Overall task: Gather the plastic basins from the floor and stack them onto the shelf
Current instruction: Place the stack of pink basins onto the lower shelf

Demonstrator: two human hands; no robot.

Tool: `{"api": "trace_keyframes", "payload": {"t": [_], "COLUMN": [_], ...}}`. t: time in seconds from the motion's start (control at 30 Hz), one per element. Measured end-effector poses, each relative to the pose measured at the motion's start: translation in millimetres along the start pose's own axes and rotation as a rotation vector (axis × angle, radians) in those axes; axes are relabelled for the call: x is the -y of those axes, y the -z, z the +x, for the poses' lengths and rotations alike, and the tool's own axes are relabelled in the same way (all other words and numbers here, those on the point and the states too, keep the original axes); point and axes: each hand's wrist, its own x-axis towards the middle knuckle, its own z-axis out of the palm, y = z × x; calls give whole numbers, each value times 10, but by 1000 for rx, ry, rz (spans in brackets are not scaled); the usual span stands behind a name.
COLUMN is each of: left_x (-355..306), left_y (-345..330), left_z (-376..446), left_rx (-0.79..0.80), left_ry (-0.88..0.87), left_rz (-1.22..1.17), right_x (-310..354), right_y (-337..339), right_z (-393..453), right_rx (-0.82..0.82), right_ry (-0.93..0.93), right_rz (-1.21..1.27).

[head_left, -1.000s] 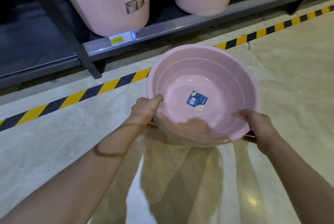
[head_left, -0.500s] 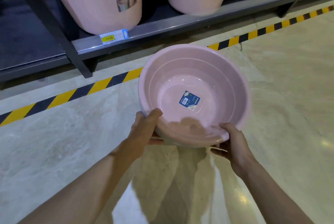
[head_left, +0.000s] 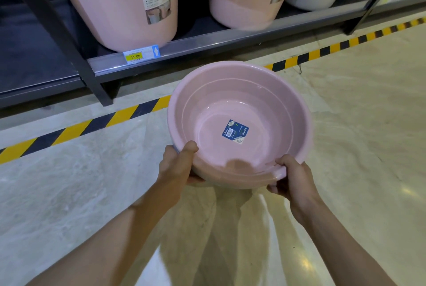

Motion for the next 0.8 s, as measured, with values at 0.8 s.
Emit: {"api": "trace_keyframes", "payload": {"t": [0.8], "left_x": [-3525], "left_y": [508], "left_z": [-3122], "left_rx": [116], "left_ry": [-198], "left_rz": [52], "right_x": [3739], "right_y": [160], "right_z": [-2697], "right_rx": [18], "right_ry": [52], "right_rz": [19]}}
